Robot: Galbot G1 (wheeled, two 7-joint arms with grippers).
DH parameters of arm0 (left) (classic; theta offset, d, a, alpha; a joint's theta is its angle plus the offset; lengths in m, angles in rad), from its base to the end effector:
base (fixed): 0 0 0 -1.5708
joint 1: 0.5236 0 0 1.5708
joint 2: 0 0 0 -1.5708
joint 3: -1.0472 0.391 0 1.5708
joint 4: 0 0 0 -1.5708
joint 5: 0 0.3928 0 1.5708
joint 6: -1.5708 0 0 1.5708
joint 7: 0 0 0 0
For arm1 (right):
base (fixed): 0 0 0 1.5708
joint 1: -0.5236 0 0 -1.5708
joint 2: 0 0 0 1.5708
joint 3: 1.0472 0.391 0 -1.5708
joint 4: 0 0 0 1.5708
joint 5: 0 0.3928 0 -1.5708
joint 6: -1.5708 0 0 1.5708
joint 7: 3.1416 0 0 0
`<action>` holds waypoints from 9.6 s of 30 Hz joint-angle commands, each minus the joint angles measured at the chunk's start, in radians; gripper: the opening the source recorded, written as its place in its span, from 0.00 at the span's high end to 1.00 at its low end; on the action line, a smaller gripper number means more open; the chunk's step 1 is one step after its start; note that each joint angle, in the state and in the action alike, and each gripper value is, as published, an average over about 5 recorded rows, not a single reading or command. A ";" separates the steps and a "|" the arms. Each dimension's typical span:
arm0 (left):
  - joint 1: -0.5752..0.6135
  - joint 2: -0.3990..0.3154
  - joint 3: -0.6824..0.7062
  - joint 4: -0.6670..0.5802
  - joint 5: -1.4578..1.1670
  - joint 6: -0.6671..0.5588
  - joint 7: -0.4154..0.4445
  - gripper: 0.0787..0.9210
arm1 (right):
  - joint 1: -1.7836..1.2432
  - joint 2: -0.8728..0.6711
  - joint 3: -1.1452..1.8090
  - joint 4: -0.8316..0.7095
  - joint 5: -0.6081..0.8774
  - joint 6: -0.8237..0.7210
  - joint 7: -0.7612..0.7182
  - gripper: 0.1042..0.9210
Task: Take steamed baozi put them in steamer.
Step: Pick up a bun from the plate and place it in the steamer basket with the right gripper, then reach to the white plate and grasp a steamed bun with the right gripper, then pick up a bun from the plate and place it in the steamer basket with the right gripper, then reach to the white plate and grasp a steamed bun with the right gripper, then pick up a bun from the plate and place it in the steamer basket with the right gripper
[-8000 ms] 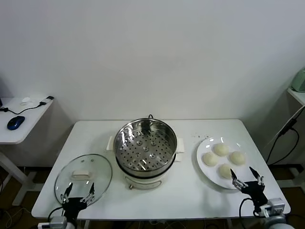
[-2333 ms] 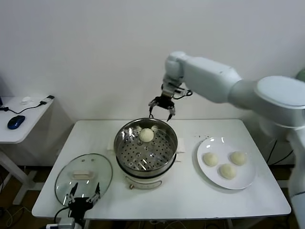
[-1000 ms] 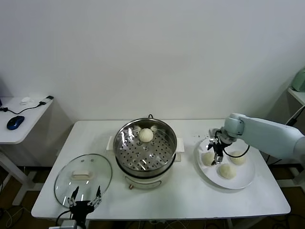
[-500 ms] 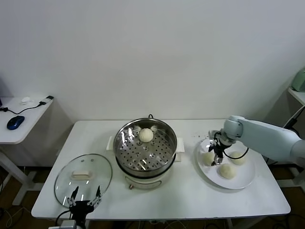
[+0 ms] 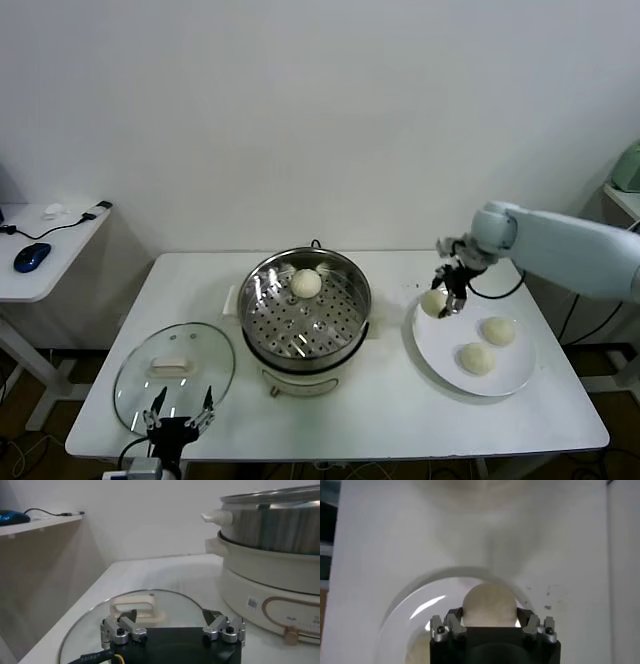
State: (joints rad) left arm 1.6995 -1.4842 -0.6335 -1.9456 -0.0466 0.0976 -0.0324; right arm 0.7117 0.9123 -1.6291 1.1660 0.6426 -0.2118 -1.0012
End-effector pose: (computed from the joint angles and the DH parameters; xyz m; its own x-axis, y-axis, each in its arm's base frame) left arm 0.1413 0.0613 -0.4135 -0.9289 -0.1091 0.3538 -0.0777 0.9918 0.1018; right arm 0.6424 -0.0954 -0.0797 -0.1283 -0.2111 0.9690 -0.9877 -0.0607 -0.1440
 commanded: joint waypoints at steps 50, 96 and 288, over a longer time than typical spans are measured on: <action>-0.029 0.008 0.012 0.012 0.004 0.002 0.007 0.12 | -0.064 0.548 0.050 -0.073 0.315 -0.169 0.203 0.12; 0.017 0.003 -0.017 -0.006 0.030 -0.010 0.006 0.12 | -0.578 -0.341 0.409 -0.007 -0.414 0.028 0.010 0.12; 0.033 -0.017 -0.018 -0.064 0.042 -0.009 0.007 0.12 | 0.423 0.005 -0.233 0.210 0.321 0.014 -0.063 0.35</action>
State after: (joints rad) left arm 1.7261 -1.5027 -0.6457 -2.0139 -0.0050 0.0933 -0.0254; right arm 0.7111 0.8372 -1.5683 1.0621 0.5163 -0.0559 -1.1086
